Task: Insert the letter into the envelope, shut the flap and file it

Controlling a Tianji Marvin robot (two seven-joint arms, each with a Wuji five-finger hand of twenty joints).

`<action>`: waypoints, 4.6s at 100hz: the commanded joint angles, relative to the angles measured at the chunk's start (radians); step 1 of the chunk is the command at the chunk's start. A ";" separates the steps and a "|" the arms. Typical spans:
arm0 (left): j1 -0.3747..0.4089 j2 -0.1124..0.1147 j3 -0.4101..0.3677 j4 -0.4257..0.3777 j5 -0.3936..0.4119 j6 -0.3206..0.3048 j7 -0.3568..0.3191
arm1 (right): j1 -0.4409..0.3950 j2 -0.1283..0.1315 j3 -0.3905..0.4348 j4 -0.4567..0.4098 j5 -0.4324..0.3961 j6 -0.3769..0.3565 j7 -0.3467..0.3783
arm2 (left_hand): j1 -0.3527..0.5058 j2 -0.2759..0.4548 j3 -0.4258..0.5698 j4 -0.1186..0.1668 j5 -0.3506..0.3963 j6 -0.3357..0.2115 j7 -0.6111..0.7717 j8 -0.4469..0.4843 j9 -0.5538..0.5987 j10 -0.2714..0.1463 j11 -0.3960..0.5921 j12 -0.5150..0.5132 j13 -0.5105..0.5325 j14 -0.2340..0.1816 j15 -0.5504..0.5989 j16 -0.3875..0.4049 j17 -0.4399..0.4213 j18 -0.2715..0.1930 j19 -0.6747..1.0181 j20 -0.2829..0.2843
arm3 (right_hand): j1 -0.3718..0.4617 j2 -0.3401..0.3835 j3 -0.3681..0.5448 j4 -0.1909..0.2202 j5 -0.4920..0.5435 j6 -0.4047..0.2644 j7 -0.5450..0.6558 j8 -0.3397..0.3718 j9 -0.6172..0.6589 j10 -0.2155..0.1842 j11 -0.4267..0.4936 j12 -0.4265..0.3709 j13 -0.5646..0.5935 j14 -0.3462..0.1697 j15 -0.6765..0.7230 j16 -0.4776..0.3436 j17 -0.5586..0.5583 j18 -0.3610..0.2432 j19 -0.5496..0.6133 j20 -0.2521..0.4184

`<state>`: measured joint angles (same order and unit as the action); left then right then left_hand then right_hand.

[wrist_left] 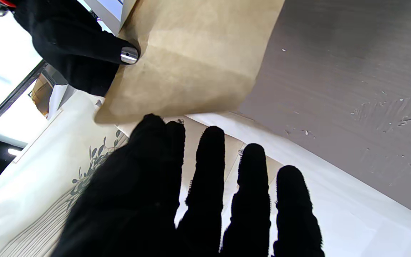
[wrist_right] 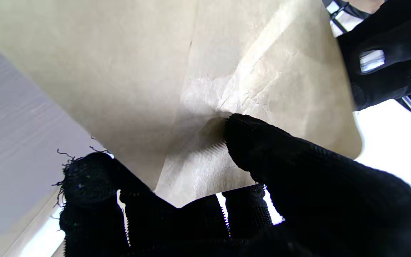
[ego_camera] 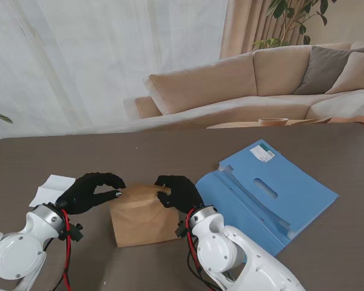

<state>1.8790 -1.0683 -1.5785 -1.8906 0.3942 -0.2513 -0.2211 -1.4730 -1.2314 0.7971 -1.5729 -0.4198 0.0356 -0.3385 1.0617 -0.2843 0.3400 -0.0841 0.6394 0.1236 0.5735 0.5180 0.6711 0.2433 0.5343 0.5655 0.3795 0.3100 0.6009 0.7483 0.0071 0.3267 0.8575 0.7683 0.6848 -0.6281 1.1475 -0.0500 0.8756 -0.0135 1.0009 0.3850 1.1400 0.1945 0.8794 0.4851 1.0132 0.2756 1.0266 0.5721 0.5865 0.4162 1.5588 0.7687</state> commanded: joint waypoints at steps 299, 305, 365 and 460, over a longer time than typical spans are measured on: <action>-0.392 0.103 0.044 0.712 0.875 0.100 0.111 | -0.077 -0.007 0.053 -0.059 0.021 -0.013 -0.034 | -0.145 -0.126 0.203 0.030 -0.512 -0.278 -0.547 -0.108 -0.470 -0.492 -0.404 -0.349 -0.330 -0.304 -0.535 -0.319 -0.061 -0.192 -0.646 0.034 | 0.023 -0.005 0.011 -0.026 0.046 -0.017 0.033 -0.011 0.045 0.016 0.064 0.024 0.030 0.024 0.078 0.019 0.006 0.008 0.086 0.039; -0.400 0.108 0.049 0.715 0.888 0.095 0.081 | -0.076 -0.007 0.052 -0.059 0.021 -0.013 -0.035 | -0.146 -0.123 0.187 0.032 -0.504 -0.284 -0.592 -0.173 -0.499 -0.499 -0.471 -0.379 -0.336 -0.308 -0.555 -0.348 -0.091 -0.212 -0.663 0.014 | 0.022 -0.006 0.014 -0.025 0.046 -0.016 0.033 -0.011 0.046 0.015 0.064 0.024 0.031 0.024 0.078 0.019 0.007 0.008 0.086 0.039; -0.460 0.115 0.120 0.832 0.865 0.050 0.238 | -0.072 -0.007 0.051 -0.058 0.019 -0.011 -0.035 | 0.044 -0.199 0.182 -0.014 -0.505 -0.241 -0.320 0.066 -0.150 -0.363 0.185 0.414 -0.180 -0.247 -0.312 -0.054 -0.027 -0.147 -0.610 0.041 | 0.019 -0.006 0.016 -0.026 0.046 -0.020 0.033 -0.009 0.044 0.015 0.065 0.023 0.031 0.023 0.079 0.019 0.007 0.007 0.087 0.039; -0.392 0.087 0.011 0.714 0.812 -0.016 0.290 | -0.080 -0.008 0.055 -0.061 0.019 -0.013 -0.041 | 0.083 -0.012 -0.061 0.017 0.096 -0.119 0.243 0.074 0.139 -0.158 -0.031 0.451 -0.086 -0.154 -0.093 0.000 0.020 -0.060 -0.592 0.076 | 0.018 -0.008 0.017 -0.026 0.046 -0.021 0.032 -0.011 0.045 0.014 0.063 0.019 0.030 0.024 0.078 0.017 0.008 0.006 0.088 0.038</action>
<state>1.4746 -0.9752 -1.5600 -1.1554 1.2065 -0.2538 0.0864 -1.5442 -1.2346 0.8532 -1.6280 -0.4019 0.0223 -0.3912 1.1239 -0.3437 0.2960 -0.0698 0.6635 -0.0118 0.8362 0.6170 0.7812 0.0696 0.5583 1.0399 0.2738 0.1288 0.5253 0.7674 0.0217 0.2372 0.2731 0.8195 0.6848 -0.6218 1.1362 -0.0500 0.8756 -0.0129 1.0028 0.3625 1.1505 0.2044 0.9196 0.5031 1.0223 0.2785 1.0871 0.5741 0.5950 0.4167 1.5942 0.7924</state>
